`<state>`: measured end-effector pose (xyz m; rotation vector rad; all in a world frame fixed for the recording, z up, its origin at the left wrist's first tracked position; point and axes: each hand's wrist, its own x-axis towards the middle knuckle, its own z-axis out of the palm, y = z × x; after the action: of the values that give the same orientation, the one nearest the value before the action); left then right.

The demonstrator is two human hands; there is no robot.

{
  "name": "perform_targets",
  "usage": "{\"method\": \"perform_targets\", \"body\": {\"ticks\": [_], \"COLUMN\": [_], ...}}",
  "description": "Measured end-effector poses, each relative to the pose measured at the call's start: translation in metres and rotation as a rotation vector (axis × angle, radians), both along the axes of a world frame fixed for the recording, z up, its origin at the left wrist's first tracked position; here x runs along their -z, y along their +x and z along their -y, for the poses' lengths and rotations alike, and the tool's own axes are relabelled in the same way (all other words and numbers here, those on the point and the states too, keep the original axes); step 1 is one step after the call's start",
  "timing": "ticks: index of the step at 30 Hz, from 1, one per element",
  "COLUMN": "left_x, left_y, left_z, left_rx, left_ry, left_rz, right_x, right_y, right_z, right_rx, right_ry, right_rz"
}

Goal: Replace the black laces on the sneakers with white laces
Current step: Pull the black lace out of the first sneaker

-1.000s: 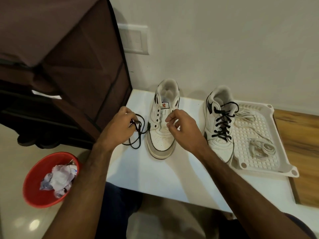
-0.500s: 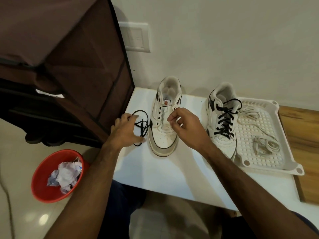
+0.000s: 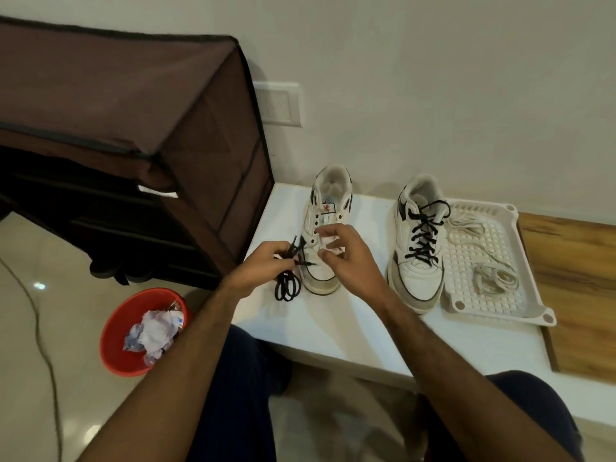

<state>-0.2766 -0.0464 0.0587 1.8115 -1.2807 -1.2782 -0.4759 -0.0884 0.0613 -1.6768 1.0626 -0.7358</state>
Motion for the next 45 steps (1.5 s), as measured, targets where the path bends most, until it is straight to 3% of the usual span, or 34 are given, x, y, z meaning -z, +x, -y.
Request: {"method": "perform_targets", "body": {"ticks": [3, 7, 10, 15, 19, 22, 25, 28, 30, 32, 34, 36, 40, 45], "left_x": [-0.055, -0.123, -0.160, -0.208, -0.229, -0.230, -0.206, -0.173, -0.149, -0.132, -0.121, -0.117, -0.104, -0.057], "left_y": [-0.004, -0.004, 0.001, 0.002, 0.024, 0.056, 0.090, 0.109, 0.121, 0.118, 0.124, 0.137, 0.165, 0.211], "left_z": [-0.006, -0.008, -0.012, -0.028, -0.048, -0.075, -0.106, -0.131, -0.147, -0.158, -0.171, -0.180, -0.186, -0.196], "left_rx": [0.181, 0.212, 0.220, 0.485, 0.520, 0.428, 0.096, -0.181, -0.139, -0.009, 0.057, -0.004, -0.409, -0.806], "left_ry": [0.006, -0.098, -0.203, -0.307, -0.376, -0.537, -0.703, -0.379, -0.096, 0.049, 0.042, -0.051, -0.215, -0.175], "left_rz": [-0.149, -0.093, 0.156, 0.711, 0.837, 0.710, 0.388, -0.206, -0.521, -0.726, -0.825, -0.824, -0.619, -0.813], "right_x": [-0.024, -0.066, -0.099, -0.142, -0.152, -0.153, -0.154, -0.164, -0.172, -0.178, -0.183, -0.182, -0.160, -0.081], "right_y": [0.013, 0.034, 0.043, 0.064, 0.086, 0.104, 0.126, 0.149, 0.174, 0.191, 0.219, 0.247, 0.283, 0.336], "right_z": [-0.011, -0.027, -0.044, -0.071, -0.087, -0.090, -0.095, -0.100, -0.105, -0.104, -0.104, -0.103, -0.102, -0.125], "right_rx": [-0.015, -0.003, -0.069, -0.046, -0.044, -0.101, -0.177, -0.241, -0.266, -0.256, -0.229, -0.187, -0.140, -0.086], "right_ry": [0.173, 0.636, 0.887, 0.974, 1.012, 0.960, 0.932, 0.887, 0.851, 0.801, 0.752, 0.677, 0.555, 0.702], "right_rz": [0.145, 0.555, 0.765, 0.872, 0.878, 0.771, 0.671, 0.614, 0.610, 0.655, 0.678, 0.642, 0.445, 0.266]}}
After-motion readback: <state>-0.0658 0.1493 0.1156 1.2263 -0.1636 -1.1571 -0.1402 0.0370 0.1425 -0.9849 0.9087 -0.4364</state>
